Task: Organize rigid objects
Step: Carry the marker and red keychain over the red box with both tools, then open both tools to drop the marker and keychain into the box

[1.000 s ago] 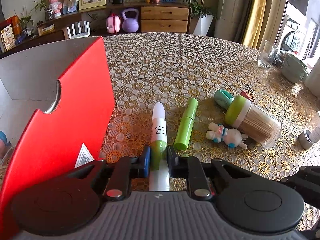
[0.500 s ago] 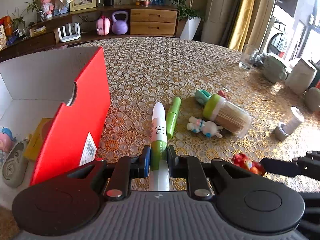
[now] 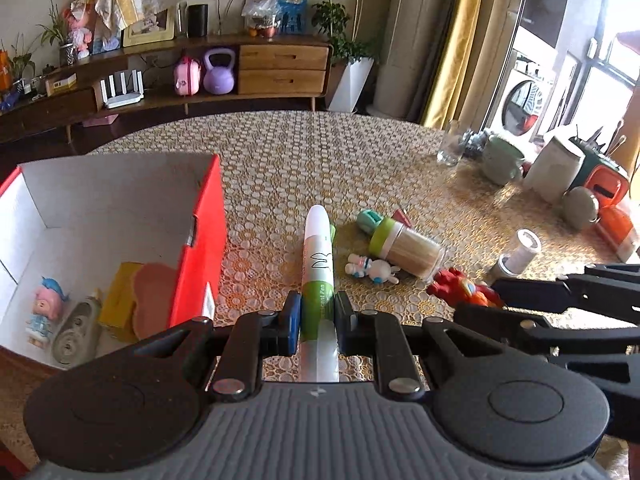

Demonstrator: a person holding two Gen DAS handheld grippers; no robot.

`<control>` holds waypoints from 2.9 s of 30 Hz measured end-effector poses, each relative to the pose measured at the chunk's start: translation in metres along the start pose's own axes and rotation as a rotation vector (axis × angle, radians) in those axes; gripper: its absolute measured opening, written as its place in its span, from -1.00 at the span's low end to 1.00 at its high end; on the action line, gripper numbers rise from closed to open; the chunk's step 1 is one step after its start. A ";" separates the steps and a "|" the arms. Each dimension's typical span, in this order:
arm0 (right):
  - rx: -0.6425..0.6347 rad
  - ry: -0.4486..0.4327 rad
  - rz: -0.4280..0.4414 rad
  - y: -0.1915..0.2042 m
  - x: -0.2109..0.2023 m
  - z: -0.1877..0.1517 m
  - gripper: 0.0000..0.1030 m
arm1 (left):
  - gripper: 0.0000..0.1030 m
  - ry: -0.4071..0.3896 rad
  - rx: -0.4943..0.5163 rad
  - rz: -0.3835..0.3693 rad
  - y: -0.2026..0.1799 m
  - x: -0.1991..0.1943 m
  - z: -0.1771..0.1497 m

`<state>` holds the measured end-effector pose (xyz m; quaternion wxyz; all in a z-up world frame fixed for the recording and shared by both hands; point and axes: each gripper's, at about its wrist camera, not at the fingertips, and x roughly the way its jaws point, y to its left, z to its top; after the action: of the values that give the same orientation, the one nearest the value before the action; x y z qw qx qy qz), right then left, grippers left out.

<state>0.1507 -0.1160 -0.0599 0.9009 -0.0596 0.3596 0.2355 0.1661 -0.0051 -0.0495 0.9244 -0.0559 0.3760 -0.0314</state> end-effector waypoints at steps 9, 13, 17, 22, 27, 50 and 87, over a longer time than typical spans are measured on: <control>-0.042 -0.058 0.014 0.037 -0.016 0.032 -0.35 | -0.66 -0.050 0.011 -0.009 0.023 -0.042 0.010; -0.069 -0.073 0.031 0.056 -0.017 0.044 -0.35 | -0.66 -0.063 0.008 -0.009 0.041 -0.057 0.018; -0.100 -0.079 0.052 0.075 -0.013 0.054 -0.35 | -0.66 -0.071 -0.007 0.004 0.066 -0.068 0.025; -0.129 -0.079 0.077 0.101 -0.002 0.068 -0.35 | -0.66 -0.065 -0.029 0.033 0.102 -0.074 0.034; -0.146 -0.071 0.101 0.121 0.013 0.080 -0.35 | -0.66 -0.059 -0.052 0.074 0.138 -0.075 0.041; -0.228 0.107 0.131 0.190 0.139 0.089 -0.35 | -0.66 0.137 -0.022 0.193 0.255 0.017 0.053; -0.198 0.177 0.162 0.188 0.146 0.074 -0.08 | -0.65 0.269 -0.068 0.183 0.260 0.039 0.044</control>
<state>0.2007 0.1263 -0.0925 0.8335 -0.1396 0.4160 0.3356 0.2292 0.2520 -0.0782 0.8623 -0.0480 0.5007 0.0584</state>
